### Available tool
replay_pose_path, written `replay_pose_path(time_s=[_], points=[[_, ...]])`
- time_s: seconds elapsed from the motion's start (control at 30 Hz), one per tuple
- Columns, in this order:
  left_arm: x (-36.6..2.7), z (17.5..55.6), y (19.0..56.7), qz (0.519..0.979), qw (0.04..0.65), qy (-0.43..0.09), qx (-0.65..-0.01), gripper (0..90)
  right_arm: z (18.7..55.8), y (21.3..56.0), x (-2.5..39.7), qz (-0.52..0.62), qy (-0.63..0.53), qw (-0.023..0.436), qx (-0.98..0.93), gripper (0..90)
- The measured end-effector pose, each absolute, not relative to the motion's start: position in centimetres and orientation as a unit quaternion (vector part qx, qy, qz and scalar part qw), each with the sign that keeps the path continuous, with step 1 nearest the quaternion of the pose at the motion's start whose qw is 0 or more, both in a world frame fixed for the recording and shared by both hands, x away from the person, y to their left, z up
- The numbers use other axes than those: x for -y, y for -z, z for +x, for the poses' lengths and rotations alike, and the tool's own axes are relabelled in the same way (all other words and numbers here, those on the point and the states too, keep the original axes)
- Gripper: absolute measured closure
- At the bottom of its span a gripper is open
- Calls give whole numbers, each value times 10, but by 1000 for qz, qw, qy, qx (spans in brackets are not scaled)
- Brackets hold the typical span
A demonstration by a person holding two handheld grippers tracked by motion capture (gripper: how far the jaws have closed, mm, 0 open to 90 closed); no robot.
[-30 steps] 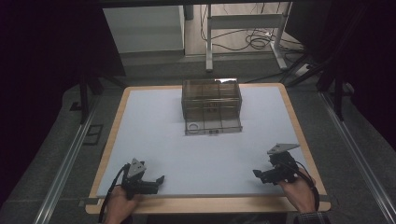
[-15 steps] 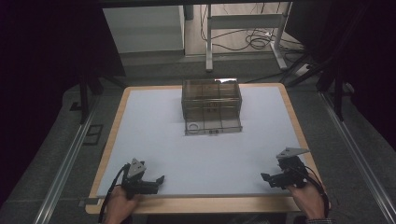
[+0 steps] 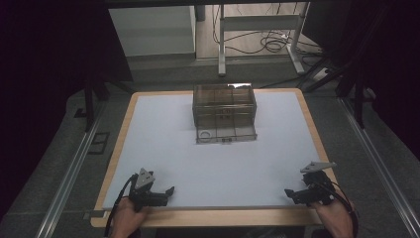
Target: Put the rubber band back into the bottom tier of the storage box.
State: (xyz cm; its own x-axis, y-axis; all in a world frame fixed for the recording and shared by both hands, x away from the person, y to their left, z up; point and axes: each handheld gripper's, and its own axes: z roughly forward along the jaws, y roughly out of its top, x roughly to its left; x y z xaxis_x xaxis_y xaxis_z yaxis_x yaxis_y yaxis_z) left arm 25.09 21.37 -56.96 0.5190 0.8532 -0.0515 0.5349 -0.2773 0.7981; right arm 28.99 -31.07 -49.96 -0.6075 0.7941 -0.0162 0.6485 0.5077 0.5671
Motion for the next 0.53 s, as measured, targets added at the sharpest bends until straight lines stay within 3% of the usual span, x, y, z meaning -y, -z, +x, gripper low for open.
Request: replay_pose_path(time_s=[0.53], points=[[-214, 251, 570, 774, 400, -199, -448, 0, 284, 511, 317, 429, -219, 136, -866, 58]])
